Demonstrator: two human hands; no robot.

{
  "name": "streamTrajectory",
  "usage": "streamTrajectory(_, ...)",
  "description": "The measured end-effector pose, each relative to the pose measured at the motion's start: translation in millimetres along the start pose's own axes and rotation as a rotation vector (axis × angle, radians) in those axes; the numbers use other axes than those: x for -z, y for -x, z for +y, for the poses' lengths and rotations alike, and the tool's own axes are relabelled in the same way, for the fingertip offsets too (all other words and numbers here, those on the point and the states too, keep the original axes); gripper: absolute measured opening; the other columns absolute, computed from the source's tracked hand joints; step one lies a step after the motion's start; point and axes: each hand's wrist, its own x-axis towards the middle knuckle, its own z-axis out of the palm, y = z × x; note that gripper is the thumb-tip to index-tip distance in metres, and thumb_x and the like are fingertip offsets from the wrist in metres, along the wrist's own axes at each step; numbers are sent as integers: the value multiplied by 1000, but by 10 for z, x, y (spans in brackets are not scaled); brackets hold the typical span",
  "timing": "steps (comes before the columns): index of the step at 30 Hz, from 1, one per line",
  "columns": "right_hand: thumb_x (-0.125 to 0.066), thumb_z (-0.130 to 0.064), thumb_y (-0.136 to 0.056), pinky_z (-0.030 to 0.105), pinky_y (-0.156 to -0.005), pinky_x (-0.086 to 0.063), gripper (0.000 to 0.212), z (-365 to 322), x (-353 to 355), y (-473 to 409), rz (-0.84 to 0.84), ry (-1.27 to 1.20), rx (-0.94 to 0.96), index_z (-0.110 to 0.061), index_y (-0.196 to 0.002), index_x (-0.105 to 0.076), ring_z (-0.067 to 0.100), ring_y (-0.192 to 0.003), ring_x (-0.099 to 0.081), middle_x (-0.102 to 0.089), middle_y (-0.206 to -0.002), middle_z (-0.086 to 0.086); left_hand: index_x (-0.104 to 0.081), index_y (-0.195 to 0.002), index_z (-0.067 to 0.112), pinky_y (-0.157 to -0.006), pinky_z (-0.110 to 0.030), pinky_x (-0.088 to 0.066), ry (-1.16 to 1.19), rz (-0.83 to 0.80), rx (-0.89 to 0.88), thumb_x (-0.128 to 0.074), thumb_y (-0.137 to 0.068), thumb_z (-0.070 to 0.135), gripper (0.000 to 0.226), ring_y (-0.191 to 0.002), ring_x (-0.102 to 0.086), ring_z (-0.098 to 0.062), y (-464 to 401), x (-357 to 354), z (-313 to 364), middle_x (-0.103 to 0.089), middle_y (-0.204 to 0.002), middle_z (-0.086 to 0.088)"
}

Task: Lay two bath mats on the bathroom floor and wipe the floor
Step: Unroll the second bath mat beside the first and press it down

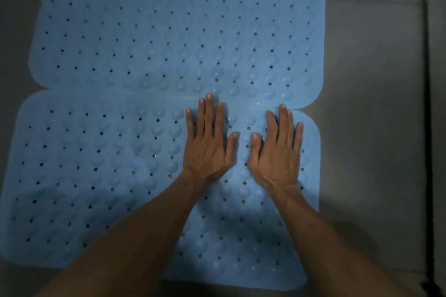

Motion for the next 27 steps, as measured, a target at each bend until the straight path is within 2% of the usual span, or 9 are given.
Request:
streamTrajectory(2,-34,-41,-102,54,-122,-12,58,10,-56,-54,46,-5,0,-9,-150,-36,27,-153,-14,-22,-163,14,-12,-154,2,-118,-60,-6,-34,37,-10,-28,-101,48,72,-150,-1,-36,-44,-20,16,-2,-160,-25)
streamTrajectory(5,-35,-40,-102,54,-121,-13,57,-4,1,-20,20,10,3,-9,-150,-37,28,-153,-15,-23,-163,14,-19,-153,2,-117,-61,-8,-13,-1,-2,-30,-101,47,69,-149,-6,-37,-43,65,26,-9,-159,-26)
streamTrajectory(10,-33,-41,-103,53,-122,-12,57,16,-22,-18,17,22,-5,-11,-151,-35,27,-153,-13,-22,-163,13,-13,-154,4,-118,-60,-3,-47,-28,-9,-25,-101,47,69,-150,-1,-35,-31,30,11,-4,-160,-25)
streamTrajectory(16,-34,-44,-101,50,-123,-9,58,22,-58,-6,59,-6,15,-15,-151,-34,25,-153,-14,-22,-164,9,-7,-155,7,-119,-58,2,11,28,-6,-21,-101,50,71,-151,6,-30,21,3,-18,3,-162,-19)
streamTrajectory(20,-24,-48,-102,51,-124,-5,61,-10,-48,30,33,37,16,-16,-153,-28,24,-153,-10,-17,-165,9,-15,-154,6,-121,-48,8,190,26,-39,-22,-100,52,71,-151,3,-25,68,57,-94,-3,-163,-14)
streamTrajectory(22,-16,-48,-102,53,-123,-2,65,-52,-51,41,25,157,19,-13,-155,-24,26,-153,-8,-14,-165,12,-22,-152,5,-122,-44,7,263,73,-66,-27,-101,42,63,-151,-3,-25,240,113,-244,-10,-163,-13)
streamTrajectory(24,-12,-47,-103,53,-123,-1,67,-136,-36,108,26,224,-25,-8,-157,-19,27,-154,-4,-9,-166,14,-26,-151,5,-123,-45,3,233,112,-66,-28,-102,35,57,-151,-8,-25,595,167,-515,-16,-162,-13)
streamTrajectory(27,-18,-43,-103,51,-124,-2,65,-471,-45,437,62,150,-80,-5,-156,-20,28,-154,-5,-9,-166,15,-31,-148,3,-123,-48,-2,160,149,-19,-29,-102,32,54,-150,-14,-26,1176,202,-1087,-22,-160,-15)
